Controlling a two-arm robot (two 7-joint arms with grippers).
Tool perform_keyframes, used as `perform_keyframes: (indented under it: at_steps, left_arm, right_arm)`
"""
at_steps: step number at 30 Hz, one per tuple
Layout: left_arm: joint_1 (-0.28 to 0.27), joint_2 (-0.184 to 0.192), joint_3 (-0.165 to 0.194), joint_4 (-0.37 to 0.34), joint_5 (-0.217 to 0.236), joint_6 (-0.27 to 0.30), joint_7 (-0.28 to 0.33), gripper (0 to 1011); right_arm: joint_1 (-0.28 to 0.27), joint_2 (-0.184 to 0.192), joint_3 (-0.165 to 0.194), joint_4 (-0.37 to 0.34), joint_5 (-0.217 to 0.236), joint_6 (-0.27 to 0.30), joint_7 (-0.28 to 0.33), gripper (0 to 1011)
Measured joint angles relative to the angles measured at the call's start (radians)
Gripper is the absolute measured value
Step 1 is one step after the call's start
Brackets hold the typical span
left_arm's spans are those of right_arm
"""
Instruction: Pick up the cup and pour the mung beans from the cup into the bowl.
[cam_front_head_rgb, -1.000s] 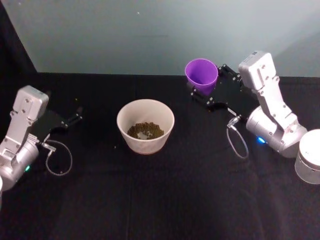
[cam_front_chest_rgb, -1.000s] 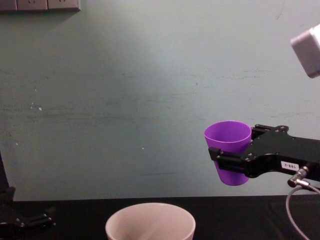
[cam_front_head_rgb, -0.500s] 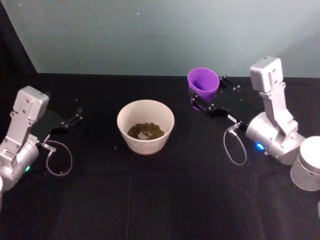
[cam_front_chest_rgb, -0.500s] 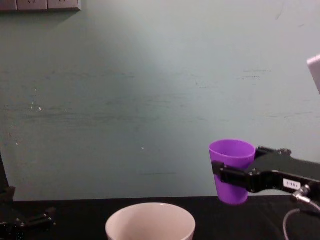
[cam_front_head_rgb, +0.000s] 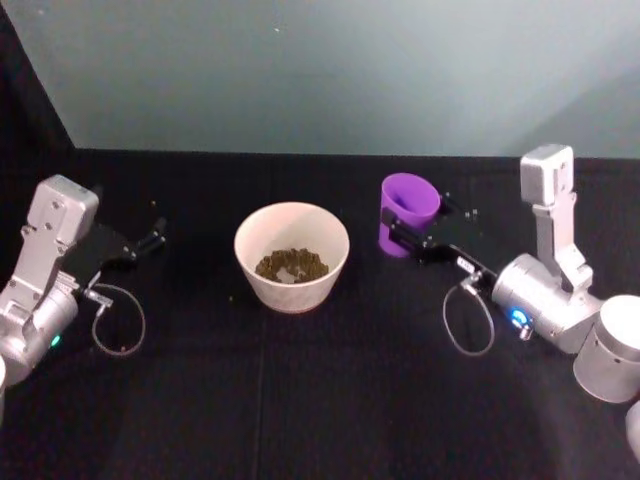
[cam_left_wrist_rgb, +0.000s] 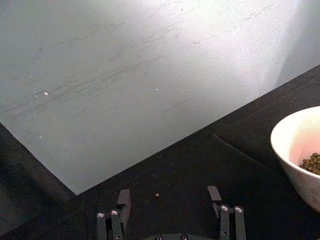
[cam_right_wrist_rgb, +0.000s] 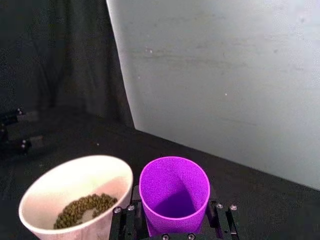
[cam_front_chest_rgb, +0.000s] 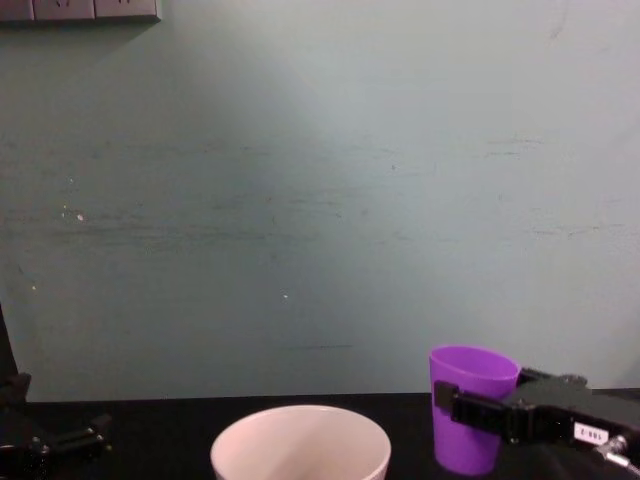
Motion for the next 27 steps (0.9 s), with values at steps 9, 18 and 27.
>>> perform_keyframes:
  at_steps: [9, 18, 27]
  left_arm:
    - [0.000, 0.000, 0.000, 0.000, 0.000, 0.000, 0.000, 1000]
    - [0.000, 0.000, 0.000, 0.000, 0.000, 0.000, 0.000, 1000]
    - [0.000, 0.000, 0.000, 0.000, 0.000, 0.000, 0.000, 1000]
  right_arm:
    - [0.042, -0.005, -0.030, 0.097, 0.012, -0.052, 0.014, 726]
    - [0.058, -0.005, -0.050, 0.137, 0.026, -0.091, 0.015, 726]
    - [0.069, -0.003, -0.069, 0.154, 0.044, -0.106, 0.014, 786]
